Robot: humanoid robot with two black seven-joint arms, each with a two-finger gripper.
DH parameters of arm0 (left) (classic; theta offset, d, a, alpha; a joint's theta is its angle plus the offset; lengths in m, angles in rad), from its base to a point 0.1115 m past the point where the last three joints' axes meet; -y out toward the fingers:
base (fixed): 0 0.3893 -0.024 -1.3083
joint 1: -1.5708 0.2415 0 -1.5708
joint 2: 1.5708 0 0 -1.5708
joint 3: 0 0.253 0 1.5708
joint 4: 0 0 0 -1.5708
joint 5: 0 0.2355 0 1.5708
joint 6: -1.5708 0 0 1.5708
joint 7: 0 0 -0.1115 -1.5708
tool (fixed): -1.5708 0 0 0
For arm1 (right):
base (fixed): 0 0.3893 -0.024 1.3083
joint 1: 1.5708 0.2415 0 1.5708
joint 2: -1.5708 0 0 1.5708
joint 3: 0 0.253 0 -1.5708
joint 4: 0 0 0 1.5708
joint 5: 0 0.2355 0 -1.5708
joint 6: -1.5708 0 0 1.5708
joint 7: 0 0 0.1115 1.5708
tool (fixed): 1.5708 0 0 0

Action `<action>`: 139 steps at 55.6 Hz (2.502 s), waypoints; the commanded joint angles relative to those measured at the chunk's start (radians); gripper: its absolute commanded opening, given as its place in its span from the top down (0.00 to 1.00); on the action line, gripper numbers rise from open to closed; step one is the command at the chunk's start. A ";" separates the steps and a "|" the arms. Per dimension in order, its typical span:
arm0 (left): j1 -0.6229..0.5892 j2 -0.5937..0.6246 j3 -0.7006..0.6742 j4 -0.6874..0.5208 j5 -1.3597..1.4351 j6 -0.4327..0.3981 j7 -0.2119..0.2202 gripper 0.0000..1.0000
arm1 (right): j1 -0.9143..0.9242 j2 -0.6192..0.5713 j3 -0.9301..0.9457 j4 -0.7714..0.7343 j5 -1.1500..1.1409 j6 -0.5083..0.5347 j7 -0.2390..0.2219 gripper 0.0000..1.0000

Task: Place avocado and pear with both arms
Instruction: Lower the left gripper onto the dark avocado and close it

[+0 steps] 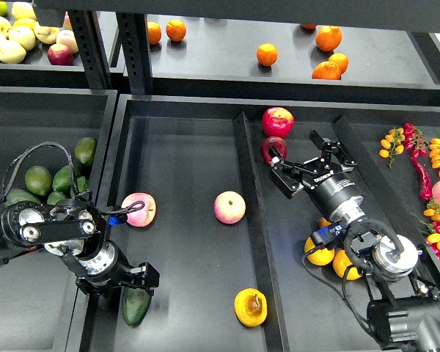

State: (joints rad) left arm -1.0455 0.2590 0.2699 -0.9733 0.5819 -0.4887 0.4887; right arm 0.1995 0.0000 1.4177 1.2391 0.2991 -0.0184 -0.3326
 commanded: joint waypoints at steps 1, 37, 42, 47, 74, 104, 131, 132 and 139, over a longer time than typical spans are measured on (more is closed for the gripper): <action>0.001 -0.020 0.000 0.004 -0.001 0.000 0.000 0.01 | -0.002 0.000 0.000 0.000 0.000 0.000 0.000 0.00; 0.048 -0.064 0.000 0.062 0.030 0.000 0.000 0.01 | -0.008 0.000 0.000 0.010 0.002 0.000 -0.002 0.00; 0.051 -0.067 0.000 0.064 0.032 0.000 0.000 0.01 | -0.008 0.000 0.000 0.010 0.002 0.000 -0.002 0.00; 0.055 -0.069 0.000 0.073 0.032 0.000 0.000 0.02 | -0.008 0.000 0.000 0.010 0.002 0.000 -0.002 0.00; 0.087 -0.110 -0.012 0.113 0.030 0.000 0.000 0.18 | -0.014 0.000 -0.003 0.022 0.006 0.002 -0.002 0.00; 0.101 -0.096 -0.051 0.114 0.004 0.000 0.000 0.74 | -0.029 0.000 -0.005 0.033 0.009 0.029 -0.002 0.00; 0.078 -0.043 -0.236 0.110 0.001 0.000 0.000 0.83 | -0.031 0.000 -0.010 0.045 0.008 0.029 -0.002 0.00; 0.078 -0.037 -0.250 0.110 0.001 0.000 0.000 0.83 | -0.031 0.000 -0.010 0.045 0.008 0.029 -0.002 0.00; 0.076 0.002 -0.307 0.099 0.001 0.000 0.000 0.84 | -0.032 0.000 -0.010 0.045 0.009 0.029 -0.002 0.00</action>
State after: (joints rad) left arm -0.9674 0.2264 0.0136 -0.8641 0.5828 -0.4887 0.4887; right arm 0.1688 0.0000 1.4075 1.2839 0.3072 0.0108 -0.3345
